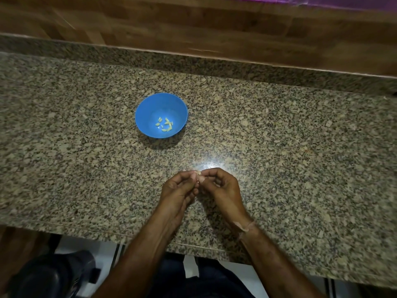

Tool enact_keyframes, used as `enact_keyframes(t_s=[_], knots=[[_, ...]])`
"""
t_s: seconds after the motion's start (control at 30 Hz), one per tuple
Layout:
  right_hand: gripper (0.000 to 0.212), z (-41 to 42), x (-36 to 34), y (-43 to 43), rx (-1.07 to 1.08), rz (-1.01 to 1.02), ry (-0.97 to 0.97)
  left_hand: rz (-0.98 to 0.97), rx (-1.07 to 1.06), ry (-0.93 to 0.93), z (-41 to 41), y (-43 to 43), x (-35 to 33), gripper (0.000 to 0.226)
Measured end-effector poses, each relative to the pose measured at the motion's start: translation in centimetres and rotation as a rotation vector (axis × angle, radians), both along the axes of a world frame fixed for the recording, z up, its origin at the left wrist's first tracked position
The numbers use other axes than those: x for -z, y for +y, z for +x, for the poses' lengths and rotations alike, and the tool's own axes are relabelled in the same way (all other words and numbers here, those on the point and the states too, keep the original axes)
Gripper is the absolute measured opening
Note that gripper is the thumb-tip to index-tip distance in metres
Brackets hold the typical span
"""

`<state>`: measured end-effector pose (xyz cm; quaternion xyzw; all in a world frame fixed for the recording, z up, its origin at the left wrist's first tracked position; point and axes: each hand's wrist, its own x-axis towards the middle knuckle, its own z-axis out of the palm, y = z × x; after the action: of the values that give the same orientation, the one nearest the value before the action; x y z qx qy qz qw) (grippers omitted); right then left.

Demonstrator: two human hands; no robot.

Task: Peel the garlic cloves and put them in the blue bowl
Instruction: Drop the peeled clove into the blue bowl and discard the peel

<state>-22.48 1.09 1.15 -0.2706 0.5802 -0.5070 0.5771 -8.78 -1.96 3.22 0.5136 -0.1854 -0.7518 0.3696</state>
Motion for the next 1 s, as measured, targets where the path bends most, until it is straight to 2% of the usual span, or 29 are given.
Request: enact_keyframes(t_s=[0.13, 0.2, 0.27, 0.33, 0.43, 0.57, 1.0], knots=[[0.025, 0.4, -0.6, 0.2, 0.026, 0.076, -0.2, -0.01, 0.013, 0.008, 0.4, 0.1, -0.1, 0.017], [0.026, 0.4, -1.0, 0.2, 0.021, 0.149, -0.298, -0.019, 0.032, 0.038, 0.8, 0.0, -0.1, 0.026], [0.022, 0.5, -1.4, 0.2, 0.016, 0.194, -0.366, -0.038, 0.076, 0.084, 1.0, -0.2, -0.1, 0.037], [0.017, 0.8, -1.7, 0.3, 0.032, 0.2, -0.385, -0.039, 0.108, 0.123, 1.2, -0.4, -0.2, 0.039], [0.01, 1.7, -1.9, 0.6, 0.055, 0.108, -0.235, -0.015, 0.111, 0.147, 1.7, -0.5, -0.3, 0.035], [0.011, 2.8, -1.8, 1.0, 0.04, -0.103, 0.175, -0.008, 0.078, 0.145, 2.8, -0.6, 0.0, 0.034], [0.015, 6.5, -2.2, 1.5, 0.026, -0.246, 0.753, -0.034, 0.13, 0.013, 5.7, -1.3, -0.8, 0.034]])
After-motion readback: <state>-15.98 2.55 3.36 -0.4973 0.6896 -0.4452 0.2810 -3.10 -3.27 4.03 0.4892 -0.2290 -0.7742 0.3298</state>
